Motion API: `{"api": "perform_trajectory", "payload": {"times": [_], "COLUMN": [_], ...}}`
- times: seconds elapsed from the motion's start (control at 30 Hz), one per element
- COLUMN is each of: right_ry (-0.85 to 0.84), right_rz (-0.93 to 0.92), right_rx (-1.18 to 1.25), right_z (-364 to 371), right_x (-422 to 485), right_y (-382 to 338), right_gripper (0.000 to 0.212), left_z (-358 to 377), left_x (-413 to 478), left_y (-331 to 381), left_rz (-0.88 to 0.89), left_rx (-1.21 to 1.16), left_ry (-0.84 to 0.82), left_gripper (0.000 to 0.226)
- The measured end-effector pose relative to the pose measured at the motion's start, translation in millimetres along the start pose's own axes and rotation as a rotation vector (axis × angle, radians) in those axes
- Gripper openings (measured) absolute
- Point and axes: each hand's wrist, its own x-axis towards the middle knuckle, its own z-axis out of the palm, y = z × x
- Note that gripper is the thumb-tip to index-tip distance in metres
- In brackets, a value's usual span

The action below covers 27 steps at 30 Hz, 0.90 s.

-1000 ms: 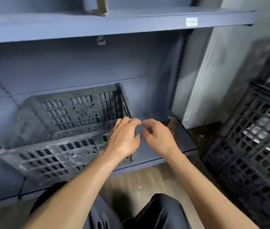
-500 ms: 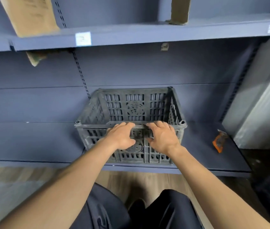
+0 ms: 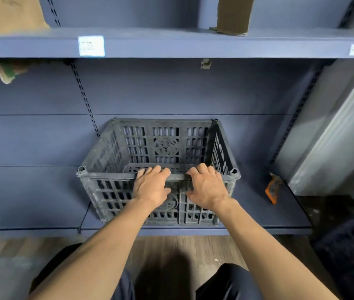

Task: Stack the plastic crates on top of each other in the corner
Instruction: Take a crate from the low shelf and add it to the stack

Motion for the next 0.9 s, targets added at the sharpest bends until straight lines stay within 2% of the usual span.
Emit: {"api": "perform_trajectory", "payload": {"times": [0.1, 0.2, 0.27, 0.37, 0.5, 0.77, 0.83, 0.9], "right_ry": [-0.046, -0.154, -0.225, -0.240, -0.287, -0.556, -0.578, -0.547], "right_rz": [0.041, 0.066, 0.039, -0.034, -0.030, -0.065, -0.058, -0.040], "right_rx": [-0.081, -0.131, -0.158, -0.215, -0.156, 0.011, 0.023, -0.009], "right_z": [5.1, -4.9, -10.9, -10.0, -9.3, -12.0, -12.3, -11.9], "right_x": [9.3, 25.6, 39.6, 53.8, 56.2, 74.0, 76.8, 76.1], "right_y": [-6.7, -14.8, -20.2, -25.3, -24.3, -21.4, -23.0, -25.4], "right_gripper": [0.048, 0.032, 0.033, 0.037, 0.038, 0.011, 0.006, 0.011], "left_z": [2.1, -5.7, -9.7, -13.1, -18.0, -17.7, -13.8, -11.4], "left_x": [4.8, 8.5, 9.3, 15.2, 25.9, 50.4, 56.0, 58.0], "left_y": [-13.3, -30.9, -38.2, -44.4, -53.0, -48.2, -48.2, -48.6], "left_rz": [-0.009, -0.081, -0.090, -0.020, 0.052, 0.028, 0.015, 0.015], "left_rx": [-0.014, -0.008, 0.017, 0.050, 0.010, -0.086, -0.083, -0.083], "left_ry": [0.017, -0.024, -0.022, -0.043, -0.180, -0.475, -0.497, -0.507], "left_gripper": [0.033, 0.010, 0.021, 0.022, 0.022, 0.014, 0.014, 0.019]}}
